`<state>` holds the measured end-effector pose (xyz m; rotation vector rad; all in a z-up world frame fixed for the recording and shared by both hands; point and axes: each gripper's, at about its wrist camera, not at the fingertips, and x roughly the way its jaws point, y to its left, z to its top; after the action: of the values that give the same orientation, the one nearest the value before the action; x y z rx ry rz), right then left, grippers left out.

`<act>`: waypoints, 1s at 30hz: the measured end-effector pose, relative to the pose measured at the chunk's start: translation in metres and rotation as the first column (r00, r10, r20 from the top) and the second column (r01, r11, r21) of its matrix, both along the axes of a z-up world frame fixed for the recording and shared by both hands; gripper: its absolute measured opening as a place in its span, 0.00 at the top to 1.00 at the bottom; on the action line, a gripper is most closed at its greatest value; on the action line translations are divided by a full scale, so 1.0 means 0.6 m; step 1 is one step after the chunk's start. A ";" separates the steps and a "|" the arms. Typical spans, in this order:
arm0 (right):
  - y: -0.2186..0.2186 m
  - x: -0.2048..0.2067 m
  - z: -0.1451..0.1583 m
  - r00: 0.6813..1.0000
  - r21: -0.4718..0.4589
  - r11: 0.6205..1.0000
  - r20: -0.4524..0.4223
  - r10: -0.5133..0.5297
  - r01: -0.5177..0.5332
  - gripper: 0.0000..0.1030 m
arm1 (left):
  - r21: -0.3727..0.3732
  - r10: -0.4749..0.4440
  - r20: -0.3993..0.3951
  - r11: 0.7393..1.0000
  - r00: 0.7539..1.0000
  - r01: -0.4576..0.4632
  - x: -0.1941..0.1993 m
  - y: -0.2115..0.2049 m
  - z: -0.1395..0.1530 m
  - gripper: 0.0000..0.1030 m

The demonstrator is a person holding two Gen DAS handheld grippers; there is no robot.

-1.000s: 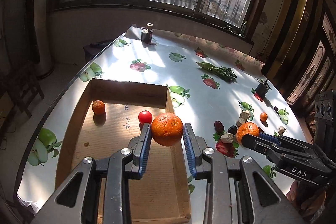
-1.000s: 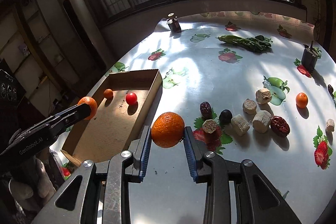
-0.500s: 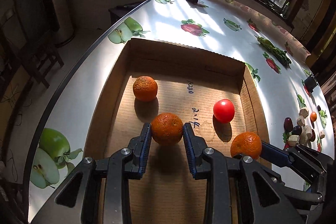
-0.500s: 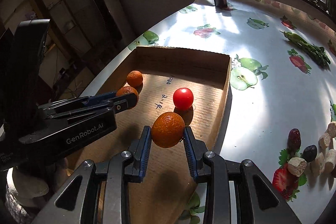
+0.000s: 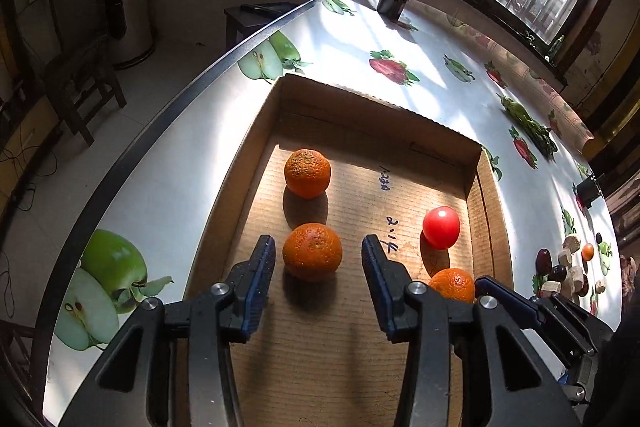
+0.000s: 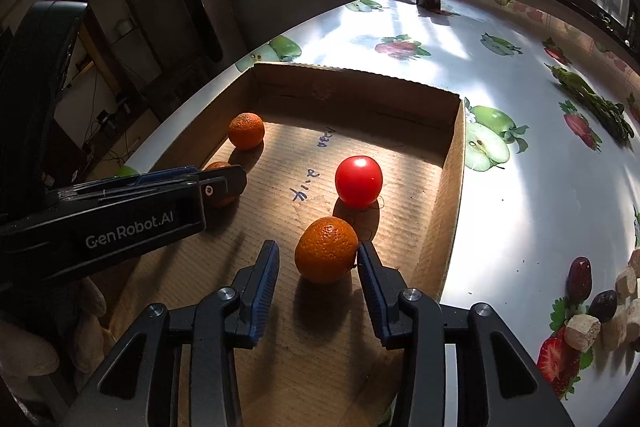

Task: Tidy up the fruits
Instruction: 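Move left tool toward a white root slice while right tool approaches a red date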

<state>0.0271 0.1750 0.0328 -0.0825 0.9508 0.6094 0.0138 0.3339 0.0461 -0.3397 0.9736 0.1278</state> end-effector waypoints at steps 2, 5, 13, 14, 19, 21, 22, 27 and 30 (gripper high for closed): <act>-0.011 -0.010 0.021 1.000 0.024 1.000 0.028 -0.005 0.004 0.55 | -0.020 0.020 0.026 1.000 0.999 -0.019 -0.015 0.002 0.024 0.57; -0.038 -0.033 0.057 0.996 0.051 0.998 0.087 -0.035 0.030 0.49 | -0.026 0.040 0.099 0.999 0.994 -0.038 -0.050 -0.009 0.068 0.50; -0.136 -0.066 0.098 0.986 0.127 0.985 0.108 -0.128 0.115 0.45 | -0.097 -0.004 0.228 0.995 0.974 0.026 -0.134 -0.091 0.134 0.38; -0.143 -0.069 0.099 0.985 0.117 0.986 0.112 -0.133 0.120 0.45 | -0.109 -0.007 0.238 0.993 0.971 0.034 -0.142 -0.104 0.136 0.38; -0.207 -0.085 0.101 0.979 0.119 0.981 0.116 -0.169 0.156 0.45 | -0.113 -0.069 0.244 0.989 0.967 0.099 -0.159 -0.163 0.137 0.38; -0.243 -0.090 0.098 0.975 0.110 0.978 0.115 -0.188 0.176 0.45 | -0.085 -0.101 0.233 0.989 0.967 0.124 -0.159 -0.187 0.134 0.38; -0.264 -0.092 0.096 0.972 0.099 0.976 0.117 -0.203 0.192 0.45 | -0.075 -0.113 0.227 0.988 0.967 0.133 -0.158 -0.198 0.132 0.38; -0.407 -0.083 0.084 0.935 0.075 0.941 0.111 -0.336 0.329 0.45 | -0.036 -0.177 0.201 0.982 0.964 0.188 -0.148 -0.252 0.124 0.38; -0.498 -0.072 0.079 0.905 0.058 0.909 0.087 -0.416 0.413 0.45 | 0.001 -0.222 0.184 0.974 0.958 0.226 -0.136 -0.291 0.117 0.36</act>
<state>-0.0159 -0.1239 0.0803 0.1230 0.8275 0.2254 -0.0679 0.1596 0.1164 -0.2519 0.8250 -0.1185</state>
